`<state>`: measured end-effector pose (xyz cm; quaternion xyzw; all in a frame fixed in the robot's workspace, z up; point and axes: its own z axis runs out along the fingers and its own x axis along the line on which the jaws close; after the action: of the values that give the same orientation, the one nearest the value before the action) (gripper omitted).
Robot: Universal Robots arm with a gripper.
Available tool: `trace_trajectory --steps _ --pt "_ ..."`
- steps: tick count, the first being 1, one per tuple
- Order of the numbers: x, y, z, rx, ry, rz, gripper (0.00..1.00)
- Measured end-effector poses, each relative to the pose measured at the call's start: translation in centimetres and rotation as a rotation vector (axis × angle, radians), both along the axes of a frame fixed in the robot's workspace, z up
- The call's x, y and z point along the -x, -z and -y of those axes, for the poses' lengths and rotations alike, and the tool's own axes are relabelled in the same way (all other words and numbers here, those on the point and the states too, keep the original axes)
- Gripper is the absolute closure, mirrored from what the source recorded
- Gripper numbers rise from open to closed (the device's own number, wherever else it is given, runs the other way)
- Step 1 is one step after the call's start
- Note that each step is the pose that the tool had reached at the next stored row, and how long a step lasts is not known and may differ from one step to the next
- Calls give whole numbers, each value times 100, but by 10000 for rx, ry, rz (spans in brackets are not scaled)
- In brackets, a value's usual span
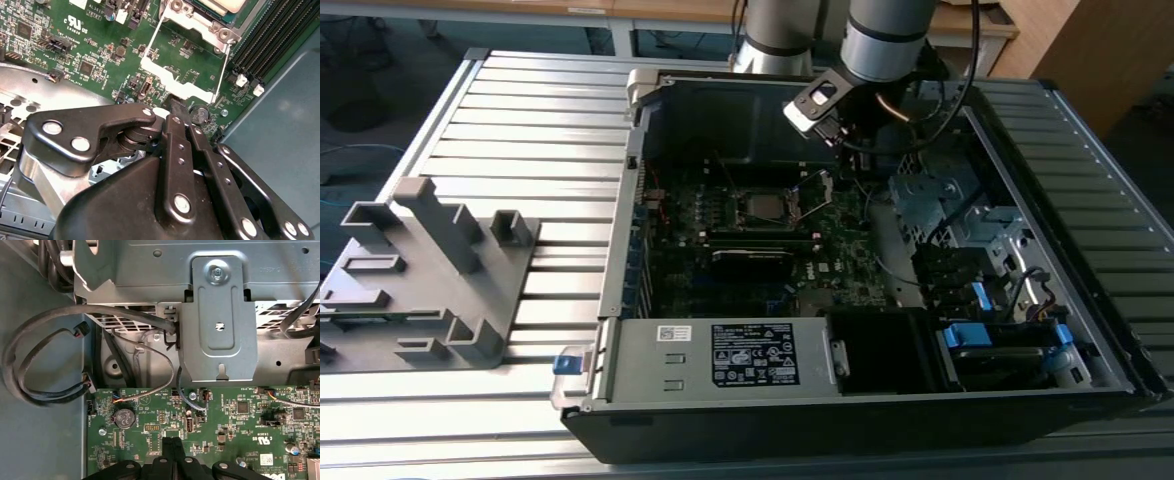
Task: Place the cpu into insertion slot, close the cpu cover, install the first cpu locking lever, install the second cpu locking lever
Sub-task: 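Close the cpu cover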
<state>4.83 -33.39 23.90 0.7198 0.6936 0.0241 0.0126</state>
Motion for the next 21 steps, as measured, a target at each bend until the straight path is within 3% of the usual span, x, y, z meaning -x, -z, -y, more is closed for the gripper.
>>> trace_trajectory --steps 3,4,6,11,14,16,18,21 --pt "0 1 -1 0 1 0 89" --pt "1 1 -1 0 2 -46 89" --pt "0 3 -1 0 2 -192 89" --pt "0 3 -1 0 2 -215 89" --pt "32 3 -1 -1 0 -214 89" --pt "106 2 -1 1 1 -193 89" --pt "183 3 -1 0 1 -151 89" --pt "318 2 0 2 1 -40 89"
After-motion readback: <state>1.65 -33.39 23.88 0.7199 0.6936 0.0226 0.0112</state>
